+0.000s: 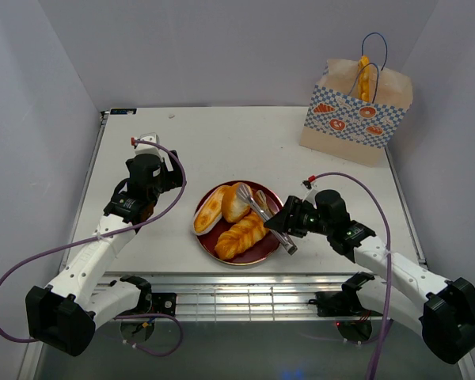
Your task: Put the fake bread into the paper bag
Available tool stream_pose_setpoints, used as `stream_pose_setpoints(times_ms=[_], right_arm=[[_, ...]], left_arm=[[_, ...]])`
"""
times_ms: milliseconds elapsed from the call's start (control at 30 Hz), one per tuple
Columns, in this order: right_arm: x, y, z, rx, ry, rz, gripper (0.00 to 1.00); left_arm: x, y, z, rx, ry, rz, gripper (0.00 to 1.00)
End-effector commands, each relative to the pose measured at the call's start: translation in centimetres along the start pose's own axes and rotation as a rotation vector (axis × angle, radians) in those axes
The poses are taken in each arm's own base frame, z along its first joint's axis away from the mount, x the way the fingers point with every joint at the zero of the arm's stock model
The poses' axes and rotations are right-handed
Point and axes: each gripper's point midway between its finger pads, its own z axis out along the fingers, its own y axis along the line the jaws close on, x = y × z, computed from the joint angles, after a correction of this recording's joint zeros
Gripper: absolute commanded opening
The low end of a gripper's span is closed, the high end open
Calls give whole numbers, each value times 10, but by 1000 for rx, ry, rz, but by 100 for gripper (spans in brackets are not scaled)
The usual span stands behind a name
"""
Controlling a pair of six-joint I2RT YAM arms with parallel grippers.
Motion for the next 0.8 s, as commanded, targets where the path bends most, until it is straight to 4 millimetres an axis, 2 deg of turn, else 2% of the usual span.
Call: stream_pose_setpoints(times_ms=[0,433,500,767], right_arm=[[-12,21,0,-60,-33,-30,65],[-24,40,3,-40,-18,-72,66],[-18,34,4,5,19,-63,66],[-19,45,10,47,71,-121,66]], left_arm=[[-15,-7,-6,28,-32,-16,98],[-17,-7,-8,31,-39,-20,98],[-17,-7,-8,31,-39,-21,98],[-19,-6,-10,29,-49,-22,98]])
